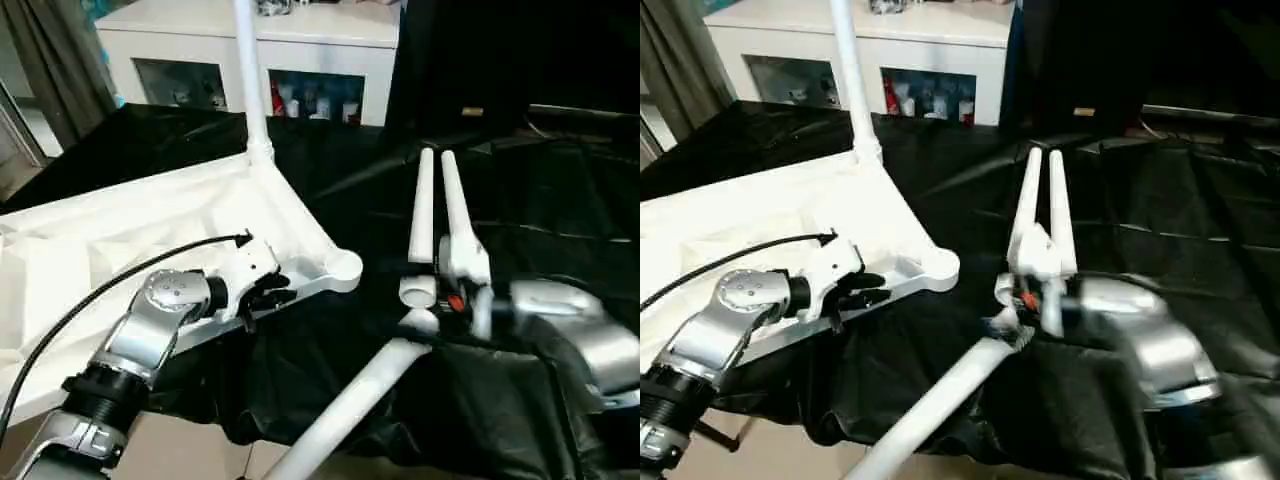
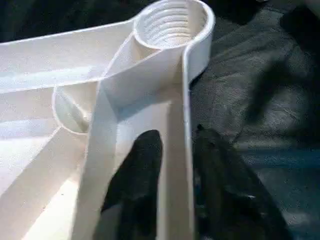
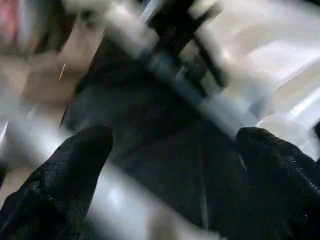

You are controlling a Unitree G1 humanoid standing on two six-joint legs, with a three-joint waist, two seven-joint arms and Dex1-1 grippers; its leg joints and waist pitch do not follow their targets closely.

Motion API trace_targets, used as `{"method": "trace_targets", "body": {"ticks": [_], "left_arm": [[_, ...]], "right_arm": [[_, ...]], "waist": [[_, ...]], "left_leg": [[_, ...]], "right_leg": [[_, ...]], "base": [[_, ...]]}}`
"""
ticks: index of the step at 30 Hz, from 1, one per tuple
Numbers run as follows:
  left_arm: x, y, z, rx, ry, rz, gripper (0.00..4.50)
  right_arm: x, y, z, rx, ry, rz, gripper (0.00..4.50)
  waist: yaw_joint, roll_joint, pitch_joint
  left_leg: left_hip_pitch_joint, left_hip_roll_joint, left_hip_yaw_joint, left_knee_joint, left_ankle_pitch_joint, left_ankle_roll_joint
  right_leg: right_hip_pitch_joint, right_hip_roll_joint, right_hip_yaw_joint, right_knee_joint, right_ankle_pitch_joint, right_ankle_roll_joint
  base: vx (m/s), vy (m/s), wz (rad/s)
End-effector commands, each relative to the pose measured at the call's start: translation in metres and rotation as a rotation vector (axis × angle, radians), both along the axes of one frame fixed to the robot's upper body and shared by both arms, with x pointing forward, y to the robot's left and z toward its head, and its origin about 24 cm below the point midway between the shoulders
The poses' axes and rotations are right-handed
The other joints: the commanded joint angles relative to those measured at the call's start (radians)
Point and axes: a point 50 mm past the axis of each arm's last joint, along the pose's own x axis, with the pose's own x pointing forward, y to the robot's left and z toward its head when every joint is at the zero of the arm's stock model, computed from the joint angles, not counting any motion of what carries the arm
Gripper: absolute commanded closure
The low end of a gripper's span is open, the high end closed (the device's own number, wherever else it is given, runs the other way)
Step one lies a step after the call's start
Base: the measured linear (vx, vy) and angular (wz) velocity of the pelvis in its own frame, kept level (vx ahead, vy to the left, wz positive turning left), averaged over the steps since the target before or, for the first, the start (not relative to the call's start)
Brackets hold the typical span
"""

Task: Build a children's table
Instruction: Insert table leg to table base

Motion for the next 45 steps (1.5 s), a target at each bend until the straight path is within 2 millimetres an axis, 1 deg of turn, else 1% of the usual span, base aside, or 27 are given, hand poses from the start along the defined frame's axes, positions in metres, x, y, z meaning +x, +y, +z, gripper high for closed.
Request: {"method": "trace_targets", "body": {"ticks": [1,7,9,11,12,13,14,15,16,18,19,20,22,24,25,26,27,30,31,32,34,35,37,41,43,44,45], "left_arm": [[0.002,-0.003,0.006,0.018,-0.023,-0.039,3.02],[0.003,-0.003,0.015,0.004,-0.036,-0.073,3.02],[0.005,-0.002,0.020,-0.011,-0.041,-0.071,3.02],[0.006,-0.001,0.022,-0.014,-0.041,-0.069,3.02],[0.006,0.001,0.024,-0.017,-0.042,-0.067,3.02],[0.006,0.002,0.025,-0.018,-0.044,-0.066,3.02],[0.006,0.002,0.028,-0.028,-0.049,-0.064,3.02],[0.006,0.002,0.028,-0.029,-0.049,-0.064,3.02],[0.005,0.002,0.030,-0.035,-0.051,-0.065,3.02],[0.003,0.002,0.034,-0.043,-0.058,-0.069,3.02],[0.002,0.002,0.035,-0.044,-0.060,-0.072,3.02],[0.001,0.003,0.036,-0.044,-0.061,-0.074,3.02],[-0.002,0.003,0.039,-0.043,-0.063,-0.080,3.01],[-0.010,0.005,0.043,-0.047,-0.056,-0.094,3.01],[-0.015,0.005,0.045,-0.046,-0.049,-0.105,3.01],[-0.017,0.005,0.046,-0.046,-0.045,-0.109,3.01],[-0.024,0.004,0.048,-0.044,-0.034,-0.124,3.01],[-0.035,0.003,0.051,-0.060,-0.004,-0.136,3.01],[-0.041,0.004,0.052,-0.062,0.015,-0.142,3.01],[-0.049,0.007,0.053,-0.046,0.050,-0.152,3.01],[-0.052,0.009,0.053,-0.038,0.059,-0.154,3.01],[-0.054,0.011,0.054,-0.032,0.064,-0.153,3.01],[-0.055,0.014,0.055,-0.014,0.060,-0.132,3.01],[-0.057,0.015,0.055,-0.003,0.051,-0.105,3.01],[-0.060,0.014,0.059,-0.033,0.033,-0.072,3.01],[-0.060,0.014,0.060,-0.038,0.031,-0.068,3.01],[-0.061,0.015,0.060,-0.044,0.024,-0.063,3.01]], "right_arm": [[0.000,0.007,0.008,-0.025,-0.035,0.091,0.00],[-0.001,0.013,0.007,-0.178,-0.054,0.271,0.00],[0.002,0.017,-0.002,-0.244,-0.083,0.312,0.00],[0.005,0.020,-0.008,-0.287,-0.106,0.340,0.00],[0.007,0.027,-0.017,-0.334,-0.131,0.383,0.00],[0.008,0.030,-0.020,-0.344,-0.136,0.395,0.00],[0.010,0.037,-0.023,-0.362,-0.155,0.418,0.00],[0.010,0.038,-0.024,-0.364,-0.157,0.420,0.00],[0.012,0.041,-0.025,-0.380,-0.170,0.430,0.00],[0.015,0.045,-0.029,-0.419,-0.190,0.464,0.00],[0.015,0.045,-0.032,-0.437,-0.192,0.481,0.00],[0.016,0.045,-0.032,-0.443,-0.190,0.489,0.00],[0.016,0.045,-0.034,-0.453,-0.183,0.505,0.30],[0.017,0.044,-0.036,-0.461,-0.168,0.529,0.30],[0.017,0.043,-0.036,-0.460,-0.150,0.538,0.37],[0.017,0.043,-0.036,-0.460,-0.143,0.540,0.60],[0.017,0.041,-0.037,-0.461,-0.125,0.546,0.69],[0.015,0.036,-0.040,-0.483,-0.087,0.563,0.77],[0.015,0.034,-0.041,-0.495,-0.070,0.571,0.96],[0.014,0.031,-0.044,-0.520,-0.039,0.583,0.96],[0.014,0.030,-0.045,-0.527,-0.030,0.586,1.14],[0.014,0.030,-0.045,-0.531,-0.025,0.585,1.17],[0.014,0.028,-0.047,-0.532,-0.007,0.588,1.41],[0.012,0.027,-0.049,-0.534,0.010,0.596,1.74],[0.008,0.028,-0.052,-0.518,0.033,0.607,1.85],[0.008,0.028,-0.053,-0.516,0.035,0.608,1.96],[0.007,0.029,-0.054,-0.510,0.038,0.608,2.06]], "waist": [[0.007,0.002,-0.063],[0.007,0.003,-0.064],[0.006,-0.012,-0.064],[0.005,-0.007,-0.063],[0.007,-0.006,-0.066],[0.002,-0.021,-0.066],[0.005,-0.012,-0.068],[0.003,-0.019,-0.069],[0.005,-0.013,-0.072],[0.007,-0.019,-0.072],[0.006,-0.026,-0.073],[0.005,-0.023,-0.071],[0.004,-0.023,-0.068],[0.003,-0.027,-0.068],[-0.001,-0.040,-0.066],[0.001,-0.038,-0.068],[-0.002,-0.048,-0.065],[-0.003,-0.039,-0.060],[-0.004,-0.040,-0.060],[-0.006,-0.034,-0.058],[-0.010,-0.040,-0.057],[-0.009,-0.036,-0.057],[-0.006,-0.045,-0.058],[-0.006,-0.044,-0.058],[-0.004,-0.035,-0.059],[-0.005,-0.039,-0.058],[-0.004,-0.037,-0.059]], "left_leg": [[-0.018,0.029,-0.003,-0.079,-0.127,0.060],[-0.015,0.034,-0.003,-0.079,-0.116,0.067],[-0.016,0.035,0.001,-0.078,-0.110,0.068],[-0.017,0.032,0.002,-0.078,-0.109,0.063],[-0.016,0.034,0.000,-0.076,-0.104,0.061],[-0.020,0.032,0.003,-0.077,-0.100,0.065],[-0.019,0.032,0.001,-0.076,-0.086,0.068],[-0.018,0.034,0.003,-0.075,-0.075,0.072],[-0.020,0.034,0.002,-0.072,-0.045,0.081],[-0.022,0.034,0.005,-0.073,-0.028,0.096],[-0.021,0.034,0.007,-0.071,-0.034,0.097],[-0.023,0.035,0.006,-0.073,-0.038,0.098],[-0.021,0.038,0.007,-0.075,-0.062,0.095],[-0.020,0.041,0.007,-0.076,-0.079,0.089],[-0.021,0.038,0.010,-0.077,-0.085,0.092],[-0.020,0.040,0.008,-0.077,-0.080,0.091],[-0.020,0.042,0.011,-0.077,-0.085,0.091],[-0.017,0.044,0.010,-0.079,-0.112,0.077],[-0.016,0.043,0.011,-0.079,-0.119,0.074],[-0.016,0.043,0.009,-0.082,-0.135,0.068],[-0.017,0.041,0.009,-0.082,-0.146,0.068],[-0.014,0.040,0.011,-0.079,-0.146,0.065],[-0.012,0.041,0.013,-0.078,-0.136,0.068],[-0.016,0.040,0.011,-0.079,-0.136,0.064],[-0.016,0.042,0.009,-0.079,-0.133,0.060],[-0.018,0.040,0.009,-0.079,-0.138,0.061],[-0.017,0.040,0.009,-0.079,-0.140,0.061]], "right_leg": [[0.062,-0.073,0.045,-0.082,-0.248,-0.210],[0.058,-0.072,0.043,-0.079,-0.239,-0.224],[0.055,-0.075,0.043,-0.078,-0.235,-0.230],[0.054,-0.076,0.043,-0.078,-0.241,-0.234],[0.054,-0.078,0.043,-0.073,-0.226,-0.239],[0.056,-0.075,0.042,-0.075,-0.222,-0.238],[0.057,-0.076,0.042,-0.070,-0.206,-0.239],[0.056,-0.076,0.043,-0.069,-0.189,-0.241],[0.058,-0.075,0.043,-0.062,-0.142,-0.250],[0.056,-0.074,0.041,-0.055,-0.093,-0.267],[0.054,-0.074,0.042,-0.056,-0.093,-0.267],[0.055,-0.074,0.042,-0.054,-0.092,-0.269],[0.052,-0.075,0.042,-0.057,-0.105,-0.270],[0.053,-0.076,0.043,-0.054,-0.114,-0.269],[0.052,-0.072,0.043,-0.060,-0.128,-0.264],[0.055,-0.076,0.044,-0.056,-0.134,-0.263],[0.051,-0.074,0.045,-0.058,-0.147,-0.262],[0.047,-0.074,0.045,-0.061,-0.187,-0.261],[0.047,-0.072,0.046,-0.062,-0.192,-0.259],[0.046,-0.071,0.046,-0.062,-0.203,-0.256],[0.046,-0.069,0.046,-0.063,-0.220,-0.253],[0.044,-0.069,0.048,-0.066,-0.226,-0.252],[0.044,-0.068,0.048,-0.066,-0.221,-0.253],[0.045,-0.068,0.047,-0.065,-0.235,-0.245],[0.047,-0.070,0.047,-0.062,-0.217,-0.250],[0.047,-0.067,0.046,-0.065,-0.218,-0.251],[0.047,-0.067,0.046,-0.064,-0.216,-0.252]], "base": [[0.000,0.000,0.00],[0.000,0.000,0.00],[0.000,0.000,0.00],[0.000,0.000,0.00],[0.000,0.000,0.00],[0.000,0.000,0.00],[0.000,0.000,0.00],[0.000,0.000,0.00],[0.000,0.000,0.00],[0.000,0.000,0.00],[0.000,0.000,0.00],[0.000,0.000,0.00],[0.000,0.000,0.00],[0.000,0.000,0.00],[0.000,0.000,0.00],[0.000,0.000,0.00],[0.000,0.000,0.00],[0.000,0.000,0.00],[0.000,0.000,0.00],[0.000,0.000,0.00],[0.000,0.000,0.00],[0.000,0.000,0.00],[0.000,0.000,0.00],[0.000,0.000,0.00],[0.000,0.000,0.00],[0.000,0.000,0.00],[0.000,0.000,0.00]]}}
